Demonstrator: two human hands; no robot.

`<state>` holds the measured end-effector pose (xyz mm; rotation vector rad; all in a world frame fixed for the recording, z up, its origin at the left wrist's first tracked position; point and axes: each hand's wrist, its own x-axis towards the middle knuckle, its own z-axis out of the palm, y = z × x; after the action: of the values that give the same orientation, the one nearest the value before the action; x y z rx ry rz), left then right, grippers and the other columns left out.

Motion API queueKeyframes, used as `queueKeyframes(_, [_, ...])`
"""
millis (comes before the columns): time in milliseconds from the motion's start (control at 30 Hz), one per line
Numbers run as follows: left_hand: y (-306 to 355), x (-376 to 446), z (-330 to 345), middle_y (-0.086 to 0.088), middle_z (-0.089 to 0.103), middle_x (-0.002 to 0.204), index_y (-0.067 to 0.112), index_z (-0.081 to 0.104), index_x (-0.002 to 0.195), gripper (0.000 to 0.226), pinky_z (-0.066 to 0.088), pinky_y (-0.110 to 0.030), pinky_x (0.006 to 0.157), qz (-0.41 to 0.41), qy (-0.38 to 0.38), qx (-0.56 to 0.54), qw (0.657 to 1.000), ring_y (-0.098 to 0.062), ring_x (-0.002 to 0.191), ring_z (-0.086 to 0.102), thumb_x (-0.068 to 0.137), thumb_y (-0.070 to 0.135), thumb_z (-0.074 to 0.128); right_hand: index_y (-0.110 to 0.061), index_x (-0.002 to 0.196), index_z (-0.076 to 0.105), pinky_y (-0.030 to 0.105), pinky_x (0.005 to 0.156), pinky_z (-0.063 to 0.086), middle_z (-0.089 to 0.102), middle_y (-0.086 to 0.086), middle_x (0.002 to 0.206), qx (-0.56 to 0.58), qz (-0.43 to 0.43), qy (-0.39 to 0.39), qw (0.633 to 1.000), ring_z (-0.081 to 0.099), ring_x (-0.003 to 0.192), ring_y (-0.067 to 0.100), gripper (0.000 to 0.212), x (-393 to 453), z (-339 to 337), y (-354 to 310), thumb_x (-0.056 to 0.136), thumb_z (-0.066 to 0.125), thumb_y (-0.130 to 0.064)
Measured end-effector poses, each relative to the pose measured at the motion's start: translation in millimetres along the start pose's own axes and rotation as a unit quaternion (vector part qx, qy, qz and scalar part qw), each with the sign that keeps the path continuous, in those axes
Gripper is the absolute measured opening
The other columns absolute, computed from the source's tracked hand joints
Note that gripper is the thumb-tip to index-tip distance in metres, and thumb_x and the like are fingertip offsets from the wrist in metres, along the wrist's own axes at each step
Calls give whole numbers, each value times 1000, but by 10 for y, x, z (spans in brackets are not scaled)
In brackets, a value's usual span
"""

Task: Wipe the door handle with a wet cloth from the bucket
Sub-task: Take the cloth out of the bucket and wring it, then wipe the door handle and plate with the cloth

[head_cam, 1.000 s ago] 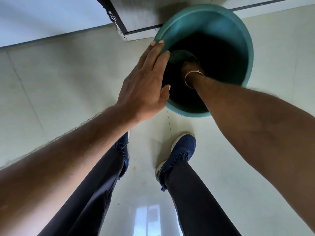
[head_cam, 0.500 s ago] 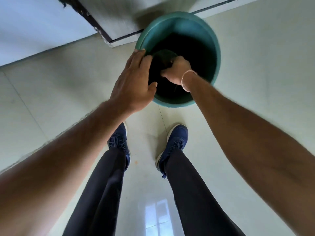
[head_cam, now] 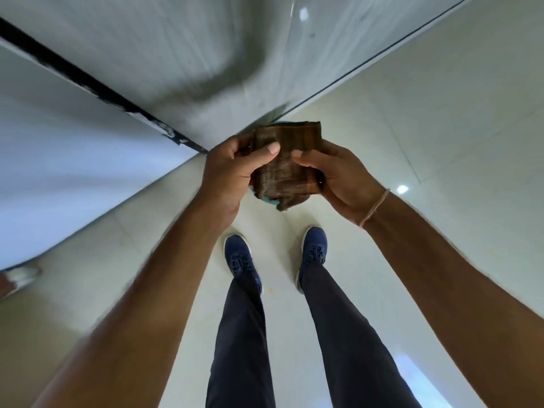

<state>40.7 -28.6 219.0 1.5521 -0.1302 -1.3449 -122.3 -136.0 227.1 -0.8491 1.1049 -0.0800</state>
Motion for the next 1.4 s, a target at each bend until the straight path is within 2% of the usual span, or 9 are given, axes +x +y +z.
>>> queueKeyframes(167, [569,-893,50,-13,80,107,1,75,120,29,63,-34,73,-4,20,-56,998,-27,98,78,95,15,78,-16,104,72,34,80,61,77,2,94,-94,-66,58,992,75,86,18,13,-817,358,-513,92,77,-15])
queueKeyframes(267, [824,-1429,-5,-13,80,116,5,75,120,26,64,-48,98,-29,22,-110,993,-31,112,77,99,19,73,-15,96,71,34,79,61,76,4,92,-115,-86,53,988,74,85,18,11,-1271,596,-721,90,80,-17])
queueKeyframes(500, [971,-2678,-370,-11,80,117,9,73,121,23,65,-46,93,-3,136,-171,976,-28,111,77,100,20,71,-14,122,60,3,73,47,66,-2,109,-371,-252,55,892,63,88,6,41,-2117,1270,-703,89,78,-29])
queueKeyframes(633, [951,-3426,-518,-18,78,122,0,66,128,33,65,-38,81,51,226,-205,951,-32,112,76,99,17,73,-12,124,61,23,88,53,61,4,121,-426,-393,-23,814,63,100,14,39,-2610,1705,-632,89,74,-23])
queueKeyframes(767, [908,-4129,-549,-12,79,107,6,73,113,27,64,-33,74,116,296,-232,919,-26,99,76,107,30,62,-17,128,66,35,93,62,72,0,118,-424,-368,-154,813,71,100,13,35,-3050,2163,-584,95,68,-26])
queueKeyframes(900, [869,-4764,-632,-8,81,107,10,78,116,42,63,-32,80,176,363,-272,874,-22,97,77,111,41,51,-20,130,69,19,65,61,77,-3,101,-414,-347,-235,808,72,73,11,29,-3496,2602,-552,105,55,-24])
queueKeyframes(1067, [640,-5441,-1027,-14,79,105,-2,74,120,26,64,-36,89,221,459,-258,821,-23,95,77,103,17,69,-27,118,70,48,76,64,78,-1,85,-424,-340,-352,762,76,80,22,34,-4081,3261,-345,95,58,-50])
queueKeyframes(1300, [258,-6321,-1927,-9,80,88,7,77,95,12,67,-45,88,225,554,-254,760,-25,87,79,103,6,67,-16,99,72,21,64,57,68,-7,65,-463,-411,-388,683,64,58,7,16,-4538,4347,331,91,58,-13])
queueKeyframes(1400, [21,-6668,-2436,-9,77,83,9,75,87,17,66,-52,91,219,565,-259,752,-27,85,77,102,6,67,-13,99,72,49,71,66,73,6,78,-450,-382,-385,710,72,72,28,20,-4621,4874,697,90,54,-17])
